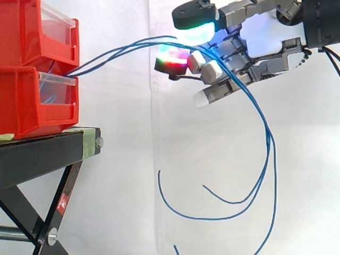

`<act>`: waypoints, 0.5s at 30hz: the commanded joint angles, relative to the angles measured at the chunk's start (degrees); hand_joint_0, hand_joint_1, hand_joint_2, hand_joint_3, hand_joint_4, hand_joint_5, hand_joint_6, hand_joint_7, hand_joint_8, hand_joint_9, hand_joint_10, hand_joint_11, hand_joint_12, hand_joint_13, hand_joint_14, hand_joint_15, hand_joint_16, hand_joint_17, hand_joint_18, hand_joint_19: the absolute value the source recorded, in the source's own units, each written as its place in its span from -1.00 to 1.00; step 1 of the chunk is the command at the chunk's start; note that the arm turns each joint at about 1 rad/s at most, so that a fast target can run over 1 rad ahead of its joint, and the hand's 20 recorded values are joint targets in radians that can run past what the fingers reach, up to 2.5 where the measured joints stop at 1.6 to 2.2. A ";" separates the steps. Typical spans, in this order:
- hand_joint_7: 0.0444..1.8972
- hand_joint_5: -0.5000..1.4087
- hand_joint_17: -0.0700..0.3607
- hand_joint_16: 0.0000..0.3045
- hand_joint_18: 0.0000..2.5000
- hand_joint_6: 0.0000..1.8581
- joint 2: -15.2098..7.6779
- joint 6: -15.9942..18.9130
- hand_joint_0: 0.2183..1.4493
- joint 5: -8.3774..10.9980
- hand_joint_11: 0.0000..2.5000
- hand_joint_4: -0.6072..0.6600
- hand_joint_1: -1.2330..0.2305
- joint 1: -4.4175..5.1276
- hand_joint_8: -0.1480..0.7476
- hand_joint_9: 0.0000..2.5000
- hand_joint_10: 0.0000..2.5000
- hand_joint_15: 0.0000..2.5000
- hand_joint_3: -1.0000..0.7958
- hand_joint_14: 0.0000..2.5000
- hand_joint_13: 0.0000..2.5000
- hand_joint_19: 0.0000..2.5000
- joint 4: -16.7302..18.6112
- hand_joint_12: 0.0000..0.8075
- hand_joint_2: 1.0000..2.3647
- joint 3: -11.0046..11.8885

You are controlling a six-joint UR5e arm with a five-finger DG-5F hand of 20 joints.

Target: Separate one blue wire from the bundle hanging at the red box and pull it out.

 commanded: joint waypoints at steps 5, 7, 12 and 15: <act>-0.06 -0.74 -0.03 -0.60 -0.50 -0.03 0.00 0.50 -0.24 0.00 -0.15 0.37 -0.64 0.01 0.11 -0.39 -0.98 -0.22 0.11 -0.98 -0.18 -0.80 0.00 0.14 -0.97 0.02; -0.04 -0.74 -0.03 -0.59 -0.50 -0.03 0.00 0.67 -0.24 0.00 -0.15 0.38 -0.65 -0.08 0.09 -0.41 -0.98 -0.22 0.10 -0.98 -0.19 -0.81 0.00 0.14 -0.97 0.02; -0.04 -0.75 -0.03 -0.59 -0.51 -0.04 0.00 0.67 -0.24 0.00 -0.16 0.38 -0.67 -0.08 0.08 -0.45 -0.98 -0.23 0.09 -0.98 -0.23 -0.84 0.00 0.15 -0.97 0.02; -0.05 -0.75 -0.03 -0.59 -0.51 -0.04 0.00 0.76 -0.24 0.00 -0.17 0.38 -0.67 0.01 0.08 -0.45 -0.98 -0.24 0.10 -0.98 -0.23 -0.83 0.00 0.14 -0.97 0.02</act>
